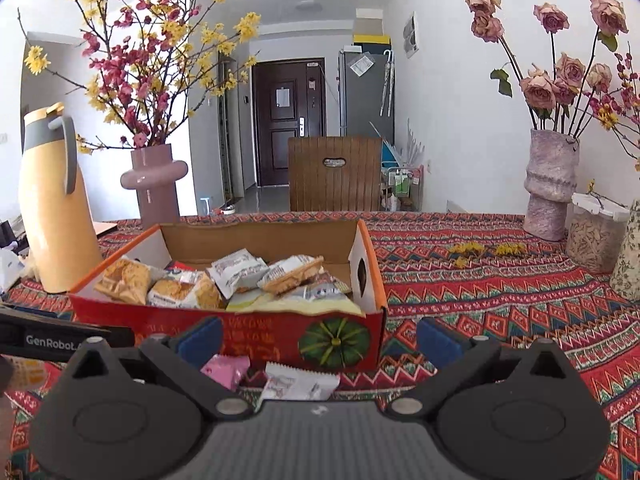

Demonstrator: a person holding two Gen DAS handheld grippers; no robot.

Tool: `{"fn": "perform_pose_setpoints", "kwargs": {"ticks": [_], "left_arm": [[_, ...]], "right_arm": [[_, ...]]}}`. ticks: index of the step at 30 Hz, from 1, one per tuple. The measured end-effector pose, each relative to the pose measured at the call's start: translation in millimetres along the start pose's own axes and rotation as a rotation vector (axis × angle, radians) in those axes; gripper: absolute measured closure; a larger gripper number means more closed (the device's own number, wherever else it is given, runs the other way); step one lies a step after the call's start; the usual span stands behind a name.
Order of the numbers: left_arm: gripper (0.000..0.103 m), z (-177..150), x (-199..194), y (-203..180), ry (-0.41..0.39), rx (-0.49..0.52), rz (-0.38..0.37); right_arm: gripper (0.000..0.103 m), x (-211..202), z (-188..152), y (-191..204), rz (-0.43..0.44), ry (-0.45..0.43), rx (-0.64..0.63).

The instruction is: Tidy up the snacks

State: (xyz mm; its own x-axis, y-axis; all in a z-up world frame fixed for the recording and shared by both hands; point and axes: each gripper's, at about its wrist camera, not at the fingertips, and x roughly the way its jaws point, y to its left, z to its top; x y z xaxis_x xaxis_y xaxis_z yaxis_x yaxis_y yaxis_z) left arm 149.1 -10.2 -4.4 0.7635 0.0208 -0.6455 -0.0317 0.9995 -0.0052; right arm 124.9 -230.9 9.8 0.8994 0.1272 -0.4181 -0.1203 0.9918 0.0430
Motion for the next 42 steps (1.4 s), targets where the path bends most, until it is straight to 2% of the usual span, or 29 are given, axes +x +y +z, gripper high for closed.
{"fn": "perform_pose_setpoints", "kwargs": {"ticks": [11, 17, 19, 20, 22, 23, 24, 26, 36, 42], "left_arm": [[0.000, -45.6, -4.4, -11.8, 0.096, 0.054, -0.048], [0.004, -57.5, 0.4, -18.5, 0.126, 0.078, -0.049], [0.010, -59.0, -3.0, -18.8, 0.116, 0.081, -0.057], [0.018, -59.3, -4.6, -18.8, 0.110, 0.082, -0.064], [0.032, -60.1, -8.6, -19.2, 0.097, 0.086, -0.077], [0.046, -60.1, -11.1, -20.1, 0.090, 0.089, -0.082], [0.055, -60.2, -13.1, -20.2, 0.084, 0.091, -0.090], [0.057, -60.2, -15.3, -18.8, 0.081, 0.084, -0.111], [0.059, -56.3, -32.8, -5.7, 0.019, 0.059, -0.128], [0.059, -47.7, -42.8, 4.6, -0.030, 0.037, -0.115]], "right_arm": [[0.000, -9.1, -43.7, -16.4, -0.024, 0.117, 0.035], [0.000, -6.6, -51.9, -21.5, -0.028, 0.136, 0.051], [0.000, -5.0, -53.6, -21.9, -0.028, 0.140, 0.053], [0.000, -4.1, -54.2, -22.0, -0.029, 0.144, 0.054], [0.000, -3.6, -54.5, -22.4, -0.029, 0.146, 0.057], [0.000, -3.8, -54.5, -22.5, -0.029, 0.145, 0.058], [0.000, -3.8, -54.6, -22.5, -0.028, 0.145, 0.059], [0.000, -3.4, -54.9, -22.4, -0.029, 0.147, 0.059], [0.000, -3.2, -52.4, -18.5, -0.033, 0.150, 0.040], [0.000, 0.0, -38.8, -8.7, -0.024, 0.137, 0.010]]}}
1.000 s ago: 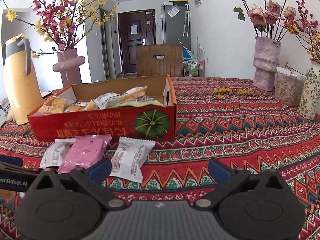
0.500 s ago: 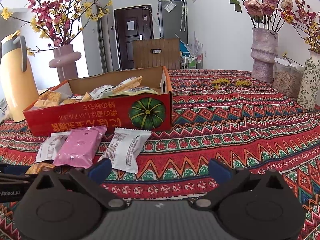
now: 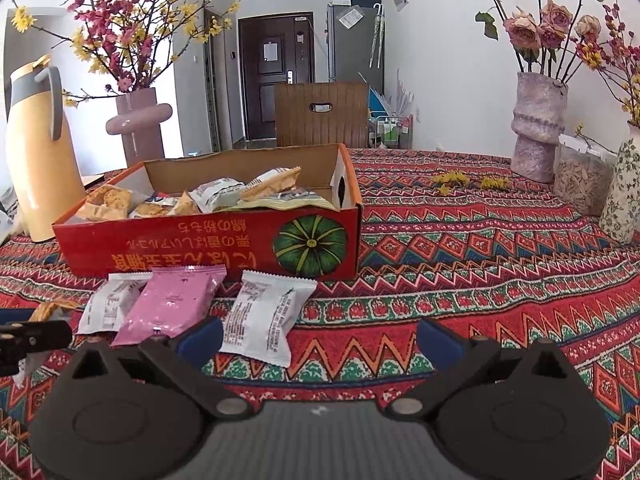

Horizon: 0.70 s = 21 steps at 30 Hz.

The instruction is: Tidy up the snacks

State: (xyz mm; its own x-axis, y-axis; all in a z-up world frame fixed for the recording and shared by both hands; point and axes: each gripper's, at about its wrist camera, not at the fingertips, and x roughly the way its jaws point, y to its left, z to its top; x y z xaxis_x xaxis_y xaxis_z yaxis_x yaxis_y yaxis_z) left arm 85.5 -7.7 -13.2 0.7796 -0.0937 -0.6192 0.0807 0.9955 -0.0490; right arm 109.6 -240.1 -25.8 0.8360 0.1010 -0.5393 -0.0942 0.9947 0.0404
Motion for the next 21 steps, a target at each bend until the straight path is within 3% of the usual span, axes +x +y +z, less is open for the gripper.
{"fn": "perform_pose_setpoints", "kwargs": {"ticks": [6, 14, 18, 21], "left_arm": [[0.059, 2.5, -0.8, 7.5, -0.012, -0.016, 0.015], [0.059, 4.6, -1.5, 14.1, -0.021, -0.031, 0.020], [0.059, 4.8, -0.1, 15.6, -0.019, -0.035, 0.020], [0.059, 5.2, 1.9, 16.5, -0.016, -0.039, 0.021]], "right_arm": [[0.002, 20.8, 20.2, 17.1, -0.019, 0.024, -0.020], [0.016, 57.7, 25.4, 35.6, -0.047, 0.113, -0.020], [0.034, 66.1, 18.8, 36.8, -0.046, 0.153, -0.025], [0.037, 63.5, 15.7, 38.0, -0.035, 0.140, -0.037]]}}
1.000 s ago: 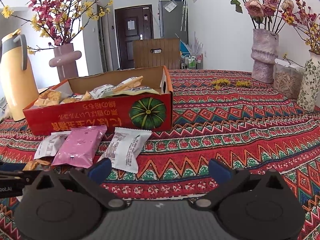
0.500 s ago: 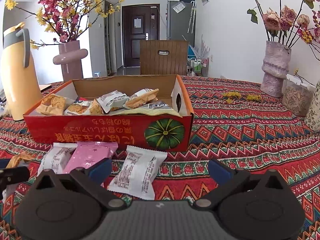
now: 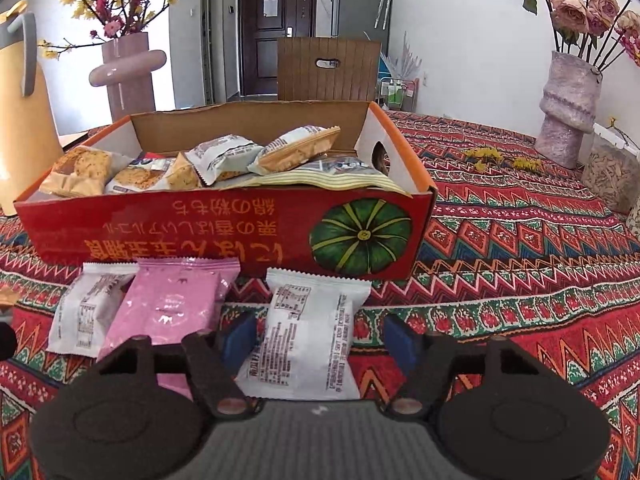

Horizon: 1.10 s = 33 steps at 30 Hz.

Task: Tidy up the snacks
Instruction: 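Grasp a white packet with the right tool while the left tool holds the cracker packet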

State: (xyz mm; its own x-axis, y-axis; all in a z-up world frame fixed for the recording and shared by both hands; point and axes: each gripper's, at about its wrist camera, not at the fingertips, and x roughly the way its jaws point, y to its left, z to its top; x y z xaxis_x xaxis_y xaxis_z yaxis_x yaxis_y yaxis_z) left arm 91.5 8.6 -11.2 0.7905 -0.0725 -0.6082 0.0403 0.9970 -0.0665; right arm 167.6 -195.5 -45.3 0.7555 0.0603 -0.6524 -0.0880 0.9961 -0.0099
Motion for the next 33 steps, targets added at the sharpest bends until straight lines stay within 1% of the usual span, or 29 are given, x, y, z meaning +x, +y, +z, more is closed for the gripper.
{"fn": "perform_pose_setpoints", "kwargs": {"ticks": [2, 3, 4, 6, 8, 16, 24, 33], "left_arm": [[0.059, -0.1, 0.7, 0.7, 0.001, -0.001, 0.000], [0.059, -0.1, 0.8, 0.7, 0.001, -0.001, 0.000], [0.059, 0.0, 1.1, 1.0, 0.002, -0.001, 0.001], [0.059, 0.0, 1.6, 1.7, 0.002, -0.002, 0.003], [0.059, 0.1, 2.0, 2.6, 0.002, -0.003, 0.005], [0.059, 2.8, 2.1, 2.6, -0.004, -0.005, 0.006], [0.059, 13.5, -2.5, 0.8, -0.035, 0.006, 0.017], [0.059, 36.5, -6.7, -2.1, -0.092, 0.015, 0.040]], "right_arm": [[0.045, -1.9, -1.4, 1.1, 0.017, -0.005, -0.012], [0.055, -3.0, -1.6, 1.6, 0.030, -0.007, -0.016], [0.060, -4.1, -1.7, 2.0, 0.044, -0.008, -0.019], [0.064, -6.7, -2.7, 3.7, 0.049, -0.015, -0.031], [0.064, -9.7, -3.8, 2.4, 0.061, -0.024, -0.026], [0.064, -24.5, -4.4, -10.0, 0.058, -0.071, 0.010], [0.064, -42.9, -9.3, -26.7, 0.044, -0.125, 0.022], [0.064, -72.8, 0.2, -40.8, 0.015, -0.236, 0.018]]}}
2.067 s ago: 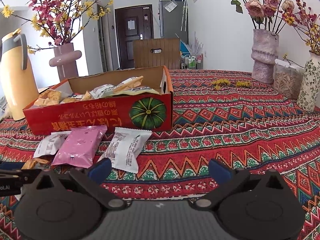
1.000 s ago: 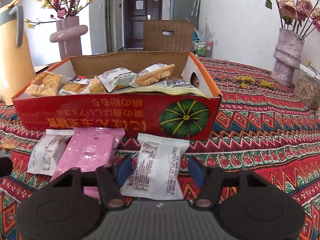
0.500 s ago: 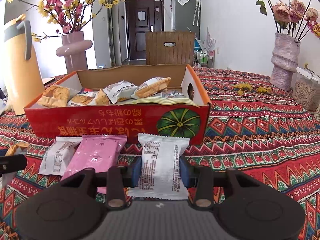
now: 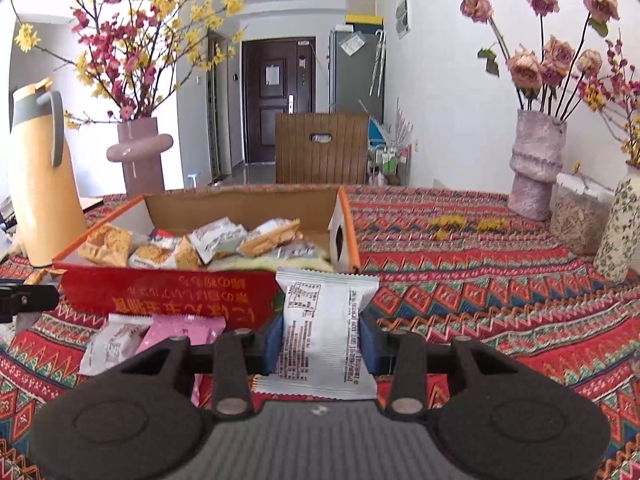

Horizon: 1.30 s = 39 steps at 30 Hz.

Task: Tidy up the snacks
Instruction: 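Grasp a white packet with the right tool while the left tool holds the cracker packet, then lower both held packets into the box and open both tools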

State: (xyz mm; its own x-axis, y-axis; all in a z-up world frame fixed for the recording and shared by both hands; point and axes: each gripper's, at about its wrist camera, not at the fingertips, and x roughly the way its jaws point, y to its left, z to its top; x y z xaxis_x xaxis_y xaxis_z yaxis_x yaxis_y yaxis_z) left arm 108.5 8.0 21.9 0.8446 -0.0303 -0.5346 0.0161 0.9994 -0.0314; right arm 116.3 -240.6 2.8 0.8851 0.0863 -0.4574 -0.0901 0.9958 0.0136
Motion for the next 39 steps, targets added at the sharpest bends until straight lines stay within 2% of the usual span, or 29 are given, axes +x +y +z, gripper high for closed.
{"fn": "perform_pose_setpoints", "kwargs": {"ticks": [13, 22, 28, 31, 35, 37, 38, 39], "left_arm": [[0.059, 47.3, 5.8, -2.0, -0.099, 0.029, 0.059], [0.059, 75.6, 30.7, -6.9, -0.128, 0.007, 0.092], [0.059, 83.0, 59.2, -7.8, -0.134, -0.024, 0.124], [0.059, 76.4, 75.6, -5.0, -0.154, -0.046, 0.151], [0.059, 64.5, 102.0, -4.1, -0.128, -0.036, 0.167], [0.057, 62.0, 109.3, -2.3, -0.112, -0.040, 0.160], [0.052, 61.3, 110.5, -1.0, -0.109, -0.044, 0.157], [0.041, 61.4, 109.8, 0.9, -0.110, -0.049, 0.148]], "right_arm": [[0.064, 6.1, 50.1, 13.2, 0.033, -0.119, -0.053], [0.064, 36.9, 79.2, 42.6, 0.090, -0.137, -0.070], [0.064, 65.8, 85.9, 56.7, 0.103, -0.132, -0.058], [0.064, 85.1, 78.4, 58.4, 0.073, -0.124, -0.035], [0.064, 102.5, 66.0, 61.5, 0.073, -0.094, -0.045], [0.062, 107.0, 64.3, 62.8, 0.077, -0.081, -0.046], [0.061, 109.1, 63.4, 62.9, 0.075, -0.074, -0.047], [0.060, 110.0, 62.0, 62.5, 0.072, -0.069, -0.046]]}}
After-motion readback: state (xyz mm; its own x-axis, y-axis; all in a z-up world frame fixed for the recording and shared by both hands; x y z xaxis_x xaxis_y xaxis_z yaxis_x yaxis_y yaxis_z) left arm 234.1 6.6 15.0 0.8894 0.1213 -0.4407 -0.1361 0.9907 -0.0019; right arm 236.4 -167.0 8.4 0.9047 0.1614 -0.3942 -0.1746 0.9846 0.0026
